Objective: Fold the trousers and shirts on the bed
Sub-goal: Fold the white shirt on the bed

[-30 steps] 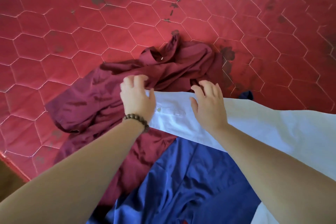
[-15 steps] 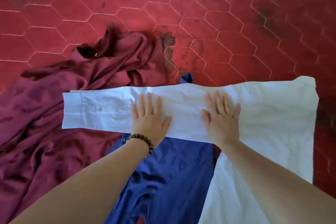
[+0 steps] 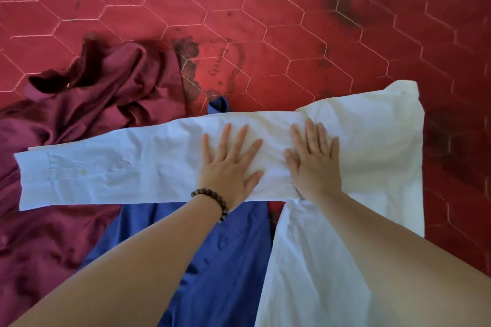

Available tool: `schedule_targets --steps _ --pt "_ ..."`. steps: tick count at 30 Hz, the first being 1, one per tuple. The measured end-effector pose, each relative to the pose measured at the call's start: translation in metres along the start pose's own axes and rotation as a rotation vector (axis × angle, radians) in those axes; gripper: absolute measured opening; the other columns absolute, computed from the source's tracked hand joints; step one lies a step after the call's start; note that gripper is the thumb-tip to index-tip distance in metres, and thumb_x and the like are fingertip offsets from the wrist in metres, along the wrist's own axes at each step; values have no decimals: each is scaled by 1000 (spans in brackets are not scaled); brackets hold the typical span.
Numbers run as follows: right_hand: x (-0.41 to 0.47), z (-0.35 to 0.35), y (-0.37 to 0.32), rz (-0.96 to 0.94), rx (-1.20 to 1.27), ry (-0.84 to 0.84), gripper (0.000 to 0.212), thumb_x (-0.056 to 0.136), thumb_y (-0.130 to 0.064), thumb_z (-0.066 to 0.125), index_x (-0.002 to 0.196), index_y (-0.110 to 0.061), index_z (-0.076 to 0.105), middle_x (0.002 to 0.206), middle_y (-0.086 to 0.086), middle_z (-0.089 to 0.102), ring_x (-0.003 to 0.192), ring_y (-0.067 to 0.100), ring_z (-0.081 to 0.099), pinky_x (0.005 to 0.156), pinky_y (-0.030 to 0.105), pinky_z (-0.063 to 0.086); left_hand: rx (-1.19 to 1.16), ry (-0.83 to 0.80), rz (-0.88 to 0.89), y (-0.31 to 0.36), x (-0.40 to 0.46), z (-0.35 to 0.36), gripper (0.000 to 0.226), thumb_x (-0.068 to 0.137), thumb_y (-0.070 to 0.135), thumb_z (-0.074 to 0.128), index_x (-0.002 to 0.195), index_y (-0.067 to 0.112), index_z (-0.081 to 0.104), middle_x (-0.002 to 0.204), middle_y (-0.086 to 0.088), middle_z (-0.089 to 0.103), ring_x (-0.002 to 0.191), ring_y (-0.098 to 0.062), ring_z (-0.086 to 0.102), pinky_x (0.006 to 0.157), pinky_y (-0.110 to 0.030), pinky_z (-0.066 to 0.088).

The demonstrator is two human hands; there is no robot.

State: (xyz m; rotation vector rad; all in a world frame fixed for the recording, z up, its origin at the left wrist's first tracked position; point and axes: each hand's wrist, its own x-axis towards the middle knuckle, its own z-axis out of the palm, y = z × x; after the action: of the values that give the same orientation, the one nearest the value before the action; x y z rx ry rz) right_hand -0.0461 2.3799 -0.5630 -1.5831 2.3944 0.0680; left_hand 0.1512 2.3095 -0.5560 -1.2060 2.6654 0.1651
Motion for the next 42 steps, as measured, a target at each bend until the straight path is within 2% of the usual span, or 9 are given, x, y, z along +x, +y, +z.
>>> schedule_targets --steps 7,11,16,20,25,32,34,38,42 --pt "-7 -5 -29 110 24 34 57 100 -49 19 153 -33 6 161 3 -8 147 27 -12 116 58 -6 22 27 -76 -36 -15 -2 74 89 70 4 152 32 -2 161 -1 -5 147 -33 -6 115 -57 -5" --pt "-17 -7 -85 -99 33 127 56 99 -42 35 151 -23 24 160 4 11 148 22 6 116 59 3 -36 13 -107 -65 -29 -7 74 89 67 7 150 28 -8 159 -7 -10 147 -28 -11 117 -53 -7" --pt "-16 1 -176 -306 16 94 60 96 -45 31 150 -19 28 159 6 15 148 25 10 115 62 8 -188 9 -123 -131 -61 -1 73 91 63 14 148 21 -3 160 -9 0 146 -21 -11 118 -42 -5" --pt "-16 12 -241 -402 -3 69 62 96 -47 30 151 -21 24 160 3 12 148 24 10 115 62 6 -161 19 -153 -187 -97 7 80 91 62 20 150 8 19 158 -10 18 147 -26 8 118 -50 6" --pt "-21 27 -310 -525 -46 44 60 96 -45 31 151 -21 23 160 2 14 148 23 9 115 62 7 -96 17 -278 -244 -140 20 87 86 69 24 150 10 18 157 -6 22 146 -26 13 116 -57 6" --pt "-23 38 -318 -537 -133 38 60 98 -46 31 152 -22 22 160 1 14 148 24 10 115 60 12 -144 1 -180 -270 -157 23 98 78 76 35 153 19 10 160 -4 7 148 -24 -11 117 -57 1" --pt "-24 36 -319 -538 -127 43 59 98 -45 30 152 -21 24 160 2 15 148 25 12 114 61 13 -164 18 -130 -274 -160 20 92 80 65 45 153 18 16 160 -7 12 148 -27 -6 117 -58 4" --pt "-25 35 -321 -534 -131 50 59 97 -46 30 151 -21 28 159 2 19 147 24 15 114 60 14 -139 81 -80 -276 -158 13 70 81 21 66 144 8 38 152 -15 33 142 -39 21 109 -66 22" --pt "-26 31 -323 -527 -103 10 60 97 -46 28 152 -22 23 160 1 14 148 23 10 115 60 11 -108 -59 -129 -284 -156 17 83 84 -3 36 149 23 -9 161 0 -7 139 -23 -29 117 -48 -10"
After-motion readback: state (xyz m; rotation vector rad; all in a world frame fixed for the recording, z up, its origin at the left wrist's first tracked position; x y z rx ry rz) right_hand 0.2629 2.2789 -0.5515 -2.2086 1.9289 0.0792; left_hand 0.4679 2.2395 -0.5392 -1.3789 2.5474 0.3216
